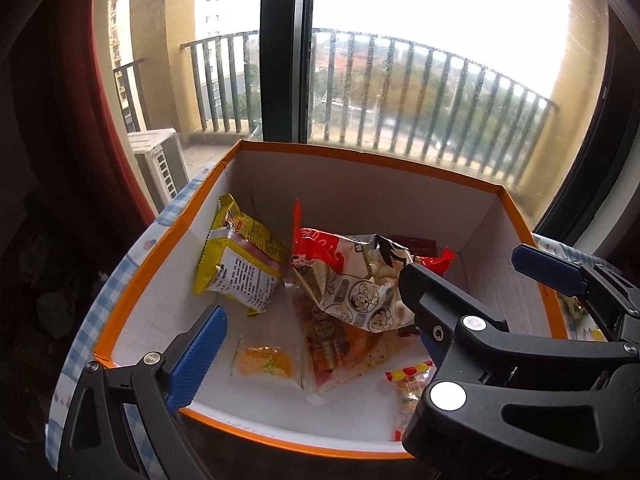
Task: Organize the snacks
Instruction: 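Withdraw both tools from the box toward the remaining snacks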
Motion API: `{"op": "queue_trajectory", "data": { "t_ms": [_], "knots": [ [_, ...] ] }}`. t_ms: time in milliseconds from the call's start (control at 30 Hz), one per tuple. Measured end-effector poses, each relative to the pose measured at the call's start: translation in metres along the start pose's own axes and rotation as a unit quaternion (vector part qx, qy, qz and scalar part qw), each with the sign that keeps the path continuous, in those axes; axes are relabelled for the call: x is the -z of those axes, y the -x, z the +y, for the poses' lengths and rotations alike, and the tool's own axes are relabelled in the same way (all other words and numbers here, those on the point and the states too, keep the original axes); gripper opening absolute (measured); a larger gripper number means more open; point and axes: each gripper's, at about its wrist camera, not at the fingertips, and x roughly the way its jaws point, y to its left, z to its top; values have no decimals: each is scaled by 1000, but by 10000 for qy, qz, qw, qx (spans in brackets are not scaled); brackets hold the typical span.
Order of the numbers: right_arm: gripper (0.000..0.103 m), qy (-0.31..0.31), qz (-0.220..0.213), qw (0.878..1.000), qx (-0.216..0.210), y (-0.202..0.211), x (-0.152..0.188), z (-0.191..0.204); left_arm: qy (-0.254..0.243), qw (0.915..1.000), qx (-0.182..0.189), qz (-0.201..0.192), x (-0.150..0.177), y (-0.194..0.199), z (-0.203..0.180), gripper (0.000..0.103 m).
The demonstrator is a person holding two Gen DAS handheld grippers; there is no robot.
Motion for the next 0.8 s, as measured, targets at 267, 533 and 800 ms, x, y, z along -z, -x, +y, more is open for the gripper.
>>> {"op": "queue_trajectory", "data": {
  "t_ms": [267, 533, 800],
  "knots": [
    [94, -98, -140, 9999, 15, 39, 15, -7, -121, 9995, -17, -301, 8, 32, -19, 102],
    [94, -211, -425, 9989, 41, 83, 31, -14, -238, 9985, 74, -486, 17, 60, -39, 102],
    [96, -286, -715, 9968, 218, 126, 48, -29, -324, 9969, 211, -686, 28, 83, -68, 103]
  ]
}}
